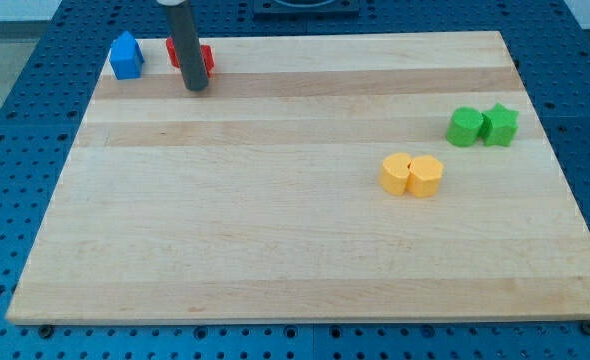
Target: Push the red blocks into the blue blocks
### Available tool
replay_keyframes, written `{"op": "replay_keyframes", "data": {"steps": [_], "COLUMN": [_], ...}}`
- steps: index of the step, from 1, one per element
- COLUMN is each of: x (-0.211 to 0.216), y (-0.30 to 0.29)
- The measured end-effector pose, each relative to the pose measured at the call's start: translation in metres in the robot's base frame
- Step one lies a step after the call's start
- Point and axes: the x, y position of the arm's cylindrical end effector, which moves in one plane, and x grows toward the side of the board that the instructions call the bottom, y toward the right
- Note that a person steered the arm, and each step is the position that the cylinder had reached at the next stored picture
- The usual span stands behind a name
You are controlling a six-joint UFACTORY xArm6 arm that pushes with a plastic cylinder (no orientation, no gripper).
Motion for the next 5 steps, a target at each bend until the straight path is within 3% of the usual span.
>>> {"op": "replay_keyframes", "data": {"steps": [1,3,5], "x": [0.008,-0.034,-0.063], "y": [0.018,0.031,-0.004]}}
